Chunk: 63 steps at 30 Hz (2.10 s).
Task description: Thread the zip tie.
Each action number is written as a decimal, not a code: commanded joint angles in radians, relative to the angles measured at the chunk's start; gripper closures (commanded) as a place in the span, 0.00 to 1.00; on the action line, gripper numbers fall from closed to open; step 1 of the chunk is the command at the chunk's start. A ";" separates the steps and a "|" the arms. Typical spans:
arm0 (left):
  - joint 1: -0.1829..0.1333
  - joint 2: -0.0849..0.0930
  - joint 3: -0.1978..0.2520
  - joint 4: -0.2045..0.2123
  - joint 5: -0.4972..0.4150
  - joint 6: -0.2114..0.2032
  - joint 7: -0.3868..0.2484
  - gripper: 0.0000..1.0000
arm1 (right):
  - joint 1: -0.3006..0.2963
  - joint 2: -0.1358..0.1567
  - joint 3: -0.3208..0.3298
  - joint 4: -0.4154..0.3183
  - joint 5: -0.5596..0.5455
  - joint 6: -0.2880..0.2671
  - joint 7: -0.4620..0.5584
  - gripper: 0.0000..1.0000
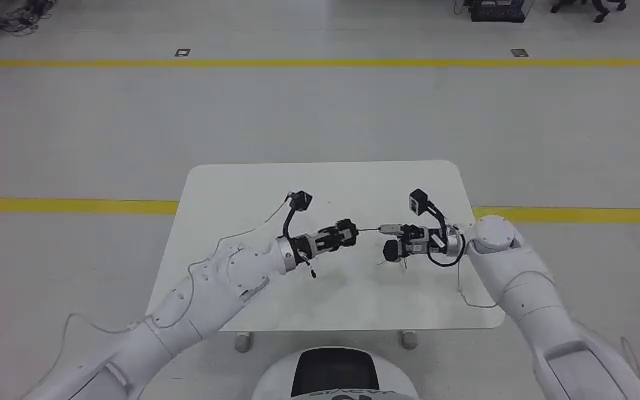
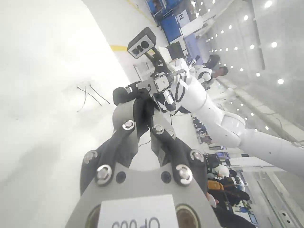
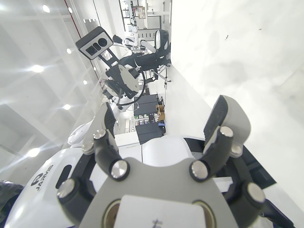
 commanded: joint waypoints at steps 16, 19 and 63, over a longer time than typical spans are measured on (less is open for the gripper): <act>0.018 -0.020 -0.027 0.099 -0.405 0.011 -0.252 1.00 | -0.009 0.022 -0.068 -0.027 0.222 -0.088 0.062 0.00; 0.015 -0.025 -0.029 0.120 -0.457 0.002 -0.307 1.00 | 0.003 0.037 -0.108 -0.030 0.260 -0.088 0.062 0.00; -0.004 -0.058 -0.072 0.281 -0.658 0.070 -0.581 1.00 | 0.043 0.095 -0.248 -0.068 0.378 -0.088 0.062 0.00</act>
